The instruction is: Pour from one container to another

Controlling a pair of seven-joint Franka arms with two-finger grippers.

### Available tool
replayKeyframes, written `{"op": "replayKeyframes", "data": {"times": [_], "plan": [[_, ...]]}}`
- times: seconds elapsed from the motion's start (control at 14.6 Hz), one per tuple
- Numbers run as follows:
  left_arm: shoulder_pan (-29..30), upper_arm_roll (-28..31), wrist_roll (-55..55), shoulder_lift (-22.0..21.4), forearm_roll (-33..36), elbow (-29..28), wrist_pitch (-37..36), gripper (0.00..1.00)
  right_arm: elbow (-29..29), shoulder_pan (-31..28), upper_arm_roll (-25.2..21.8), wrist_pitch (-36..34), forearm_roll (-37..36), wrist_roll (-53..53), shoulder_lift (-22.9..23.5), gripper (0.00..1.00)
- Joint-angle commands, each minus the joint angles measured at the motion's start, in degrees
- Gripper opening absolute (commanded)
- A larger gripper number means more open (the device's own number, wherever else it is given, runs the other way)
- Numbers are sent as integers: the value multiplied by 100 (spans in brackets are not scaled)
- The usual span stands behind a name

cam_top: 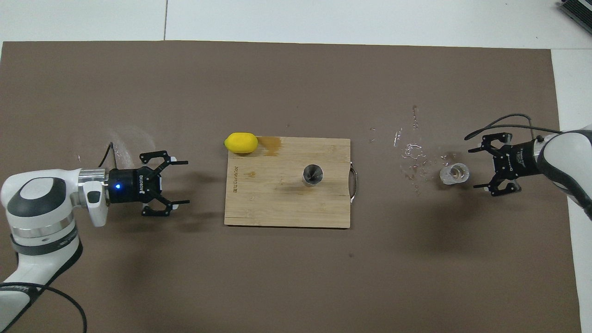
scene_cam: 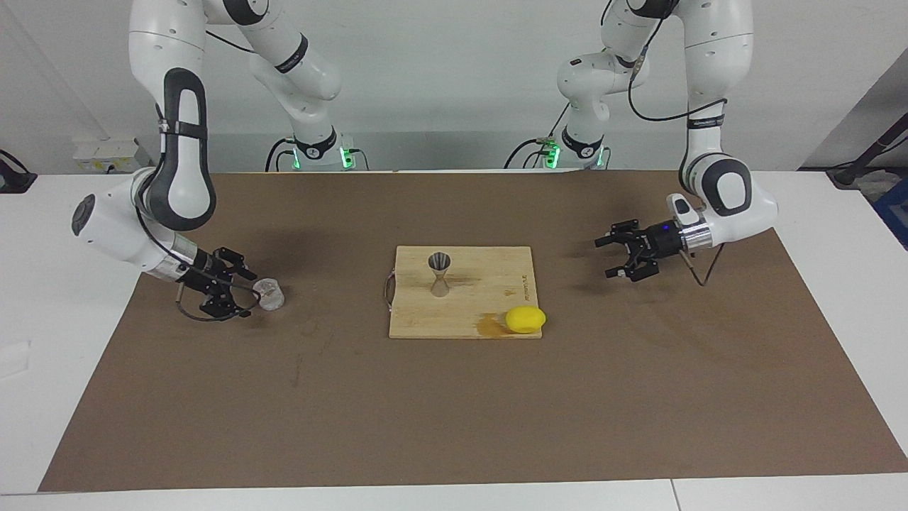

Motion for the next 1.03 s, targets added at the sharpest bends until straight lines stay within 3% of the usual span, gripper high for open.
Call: {"op": "replayKeyframes", "data": {"times": [0.0,0.21,0.48,0.55,0.69,0.96], "plan": [[260,206,-133,125,1080,816,-327,100,-292,-85,64,110,275,-335,-75,100],[340,662,-150,99,1802,1599,-680,100,-292,-85,64,119,476,-343,-75,98],[332,936,-507,46,2235,2593,-987,100,-292,-85,64,75,583,-343,-84,89],[305,954,-1094,-50,2357,2647,-1014,100,-284,-93,73,31,600,-317,-93,71],[218,902,-2525,-383,2612,2682,-1102,100,-292,-85,64,4,871,-291,-102,48],[-247,849,-4311,-691,3067,3313,-1515,100,-292,-85,64,-75,882,-282,-172,28]]}}
